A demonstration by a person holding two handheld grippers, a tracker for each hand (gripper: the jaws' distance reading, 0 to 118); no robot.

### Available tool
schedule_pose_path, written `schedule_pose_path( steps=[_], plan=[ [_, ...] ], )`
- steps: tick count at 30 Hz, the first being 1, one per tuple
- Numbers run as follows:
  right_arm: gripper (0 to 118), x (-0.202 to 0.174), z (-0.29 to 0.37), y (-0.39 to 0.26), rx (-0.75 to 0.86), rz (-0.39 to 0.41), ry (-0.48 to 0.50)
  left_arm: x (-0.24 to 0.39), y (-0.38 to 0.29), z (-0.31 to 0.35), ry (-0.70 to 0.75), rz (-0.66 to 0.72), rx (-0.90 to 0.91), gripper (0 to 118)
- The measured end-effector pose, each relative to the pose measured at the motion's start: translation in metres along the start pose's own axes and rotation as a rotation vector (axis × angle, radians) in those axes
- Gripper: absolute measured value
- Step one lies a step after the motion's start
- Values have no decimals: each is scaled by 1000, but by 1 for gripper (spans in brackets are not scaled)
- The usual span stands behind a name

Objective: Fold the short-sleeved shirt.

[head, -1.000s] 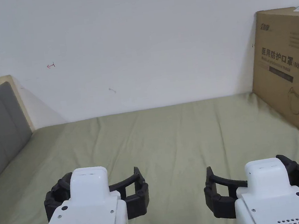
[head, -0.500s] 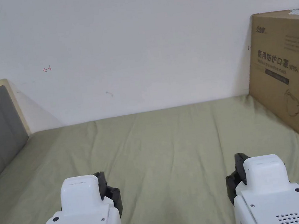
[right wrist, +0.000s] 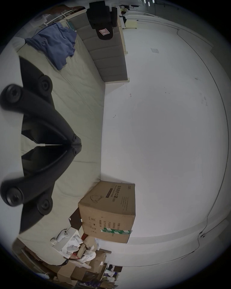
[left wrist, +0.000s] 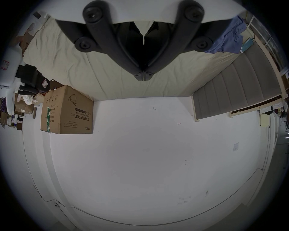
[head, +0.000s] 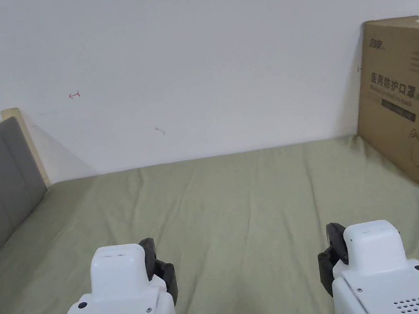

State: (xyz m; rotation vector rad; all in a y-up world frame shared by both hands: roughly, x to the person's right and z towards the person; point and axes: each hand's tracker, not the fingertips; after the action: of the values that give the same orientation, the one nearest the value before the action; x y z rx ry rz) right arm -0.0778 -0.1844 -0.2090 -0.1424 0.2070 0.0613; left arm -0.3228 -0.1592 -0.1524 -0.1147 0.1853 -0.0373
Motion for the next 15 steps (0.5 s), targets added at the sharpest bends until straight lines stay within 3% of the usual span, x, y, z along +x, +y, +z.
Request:
schedule_pose_path(
  steps=[6, 15],
  plan=[
    [1, -30, -10, 10, 0, -2, 148, -29, 2, 13, 88, 4, -8, 0],
    [1, -133, -16, 23, -25, 2, 494, -105, 3, 72, 426, 21, -8, 0]
  ],
)
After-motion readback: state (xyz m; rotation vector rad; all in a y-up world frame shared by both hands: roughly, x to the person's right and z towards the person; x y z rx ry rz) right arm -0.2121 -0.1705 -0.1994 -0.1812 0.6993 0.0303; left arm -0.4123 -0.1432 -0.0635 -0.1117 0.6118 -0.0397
